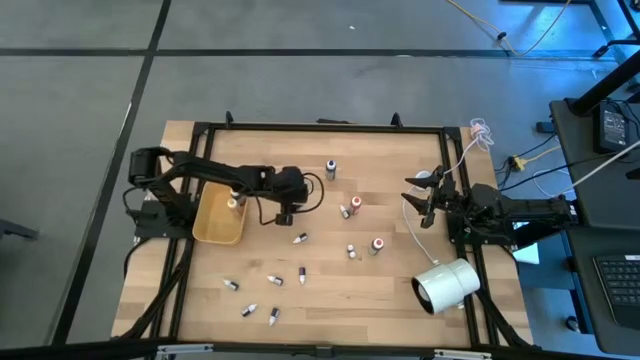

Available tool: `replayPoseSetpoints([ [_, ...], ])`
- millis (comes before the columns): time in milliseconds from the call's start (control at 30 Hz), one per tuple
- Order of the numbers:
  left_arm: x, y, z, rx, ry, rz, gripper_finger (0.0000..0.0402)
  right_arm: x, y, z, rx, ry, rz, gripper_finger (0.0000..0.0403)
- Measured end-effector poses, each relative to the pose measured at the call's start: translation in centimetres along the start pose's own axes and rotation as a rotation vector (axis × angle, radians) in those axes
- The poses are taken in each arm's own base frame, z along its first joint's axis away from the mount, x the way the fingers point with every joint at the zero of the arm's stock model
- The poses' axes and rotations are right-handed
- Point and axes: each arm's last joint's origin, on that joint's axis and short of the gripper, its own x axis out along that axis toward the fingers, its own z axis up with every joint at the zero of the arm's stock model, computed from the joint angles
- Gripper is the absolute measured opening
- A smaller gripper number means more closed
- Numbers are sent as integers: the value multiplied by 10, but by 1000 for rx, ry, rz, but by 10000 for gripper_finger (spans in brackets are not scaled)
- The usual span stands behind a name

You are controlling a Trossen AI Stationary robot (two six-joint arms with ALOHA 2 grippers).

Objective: Pick & Place food coloring
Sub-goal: Put the small red food coloring bottle into the yellow bin

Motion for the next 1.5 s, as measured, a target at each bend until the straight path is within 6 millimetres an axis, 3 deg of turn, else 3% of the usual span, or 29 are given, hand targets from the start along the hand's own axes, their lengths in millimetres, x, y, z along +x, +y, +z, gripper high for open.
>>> replayPoseSetpoints([
  [400, 23, -6, -16, -7, 143, -97, 139, 0, 0, 0, -1, 0, 0, 229],
  [800, 15, -11, -14, -127, 139, -82, 67, 0, 0, 0, -3, 0, 0, 229],
  [933, -10, -15, -4, -212, 127, -88, 67, 0, 0, 0, -3, 0, 0, 229],
  [1133, -74, -33, 4, -357, 116, -121, 72, 0, 0, 0, -3, 0, 0, 229],
  [1300, -117, -56, -13, -540, 220, -95, 69, 0, 0, 0, -2, 0, 0, 229],
  [1500, -141, -79, -37, -730, 397, 68, 73, 0, 0, 0, 0, 0, 0, 229],
])
